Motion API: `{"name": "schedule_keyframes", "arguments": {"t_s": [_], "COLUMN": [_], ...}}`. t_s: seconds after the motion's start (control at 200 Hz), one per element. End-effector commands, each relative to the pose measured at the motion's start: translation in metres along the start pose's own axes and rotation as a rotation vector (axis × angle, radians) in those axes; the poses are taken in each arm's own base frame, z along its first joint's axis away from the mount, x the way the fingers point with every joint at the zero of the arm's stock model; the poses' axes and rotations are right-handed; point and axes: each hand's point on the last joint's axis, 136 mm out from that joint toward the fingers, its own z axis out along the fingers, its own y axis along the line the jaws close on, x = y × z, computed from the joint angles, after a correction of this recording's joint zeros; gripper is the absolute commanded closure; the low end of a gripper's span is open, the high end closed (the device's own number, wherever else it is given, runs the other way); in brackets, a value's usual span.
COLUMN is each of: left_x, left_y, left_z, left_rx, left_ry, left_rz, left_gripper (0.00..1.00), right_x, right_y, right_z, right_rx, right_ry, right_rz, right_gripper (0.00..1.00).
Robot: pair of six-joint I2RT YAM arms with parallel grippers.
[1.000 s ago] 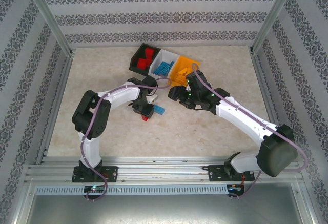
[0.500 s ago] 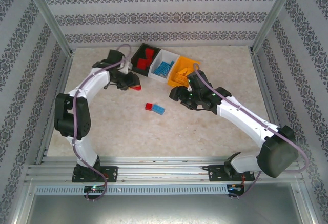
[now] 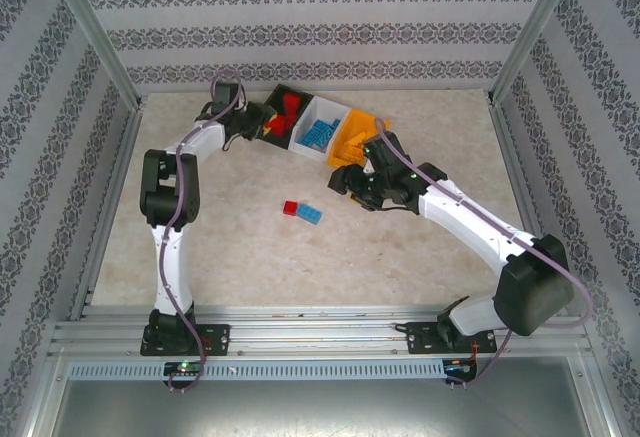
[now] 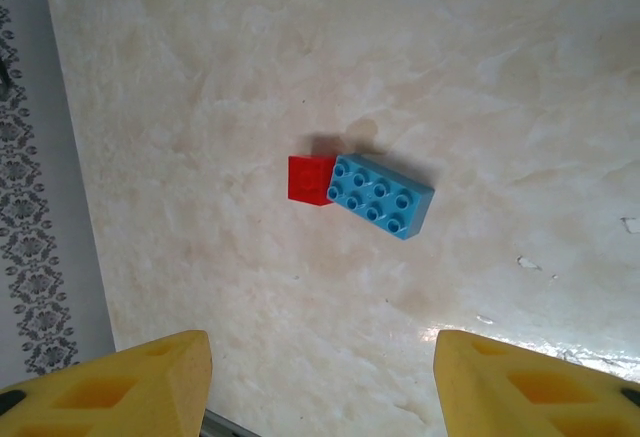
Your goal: Sort the legos into containers by color
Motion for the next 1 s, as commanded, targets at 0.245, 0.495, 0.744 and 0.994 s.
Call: {"name": "schedule_keyframes", "arguments": {"t_s": [0.245, 0.495, 0.744, 0.994], "left_x": [-0.002, 0.036, 0.137, 0.204], "left_y": [-0.068, -0.057, 0.033, 0.091], "left_z": [0.011, -0.039, -0.093, -0.128], "left_rx": [0.065, -0.084, -0.325, -0.408], "left_ry": [0.004, 0.063, 0.277, 0.487], "left_rz": [0.105, 0.371, 0.589, 0.674], "left_gripper": [0.3, 0.28, 0.24, 0.21], "right_x": [-0.008, 0.001, 0.027, 0.023], "right_y": [0.005, 0.002, -0.016, -0.015], "right_z": [0.001, 0.004, 0.037, 0.06], "right_rx": [-0.025, 0.032, 0.2, 0.278], "right_ry": [0.002, 0.011, 0.186, 0.226], "right_rz": [-0.01, -0.025, -0.155, -0.253], "right_gripper": [0.39, 0.39, 0.37, 0.37]}}
